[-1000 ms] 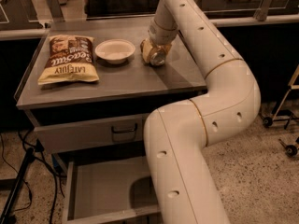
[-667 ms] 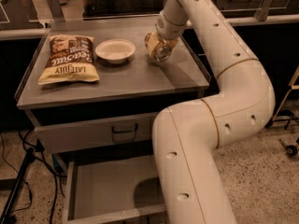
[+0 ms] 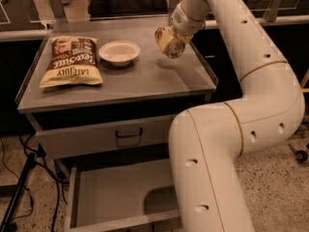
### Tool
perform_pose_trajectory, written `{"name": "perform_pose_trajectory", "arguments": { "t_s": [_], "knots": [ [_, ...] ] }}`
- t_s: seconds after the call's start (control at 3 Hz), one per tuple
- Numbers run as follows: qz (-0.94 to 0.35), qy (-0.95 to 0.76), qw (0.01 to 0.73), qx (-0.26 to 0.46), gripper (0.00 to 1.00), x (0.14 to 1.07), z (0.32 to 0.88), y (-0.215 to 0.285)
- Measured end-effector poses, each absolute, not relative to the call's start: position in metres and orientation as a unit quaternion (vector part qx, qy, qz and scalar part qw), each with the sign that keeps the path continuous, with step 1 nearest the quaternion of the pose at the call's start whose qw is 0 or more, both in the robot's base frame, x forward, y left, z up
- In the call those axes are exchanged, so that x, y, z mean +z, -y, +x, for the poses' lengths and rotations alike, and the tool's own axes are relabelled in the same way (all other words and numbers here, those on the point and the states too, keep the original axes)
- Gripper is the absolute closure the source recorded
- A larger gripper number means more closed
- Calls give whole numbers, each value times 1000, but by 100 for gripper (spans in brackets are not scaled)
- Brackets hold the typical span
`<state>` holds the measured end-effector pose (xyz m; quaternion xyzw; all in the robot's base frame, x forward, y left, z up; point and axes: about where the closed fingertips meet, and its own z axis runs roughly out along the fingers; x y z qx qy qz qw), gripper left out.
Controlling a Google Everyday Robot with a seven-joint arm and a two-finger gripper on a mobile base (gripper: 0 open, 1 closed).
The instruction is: Place orange can into middle drawer
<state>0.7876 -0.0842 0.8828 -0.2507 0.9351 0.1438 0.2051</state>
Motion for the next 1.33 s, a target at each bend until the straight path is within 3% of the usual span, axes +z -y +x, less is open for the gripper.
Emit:
{"name": "perform_pose_trajectory", "arguments": {
  "t_s": [1.33],
  "knots": [
    [-250,-924,215,192,100,936,731,102]
  ]
}}
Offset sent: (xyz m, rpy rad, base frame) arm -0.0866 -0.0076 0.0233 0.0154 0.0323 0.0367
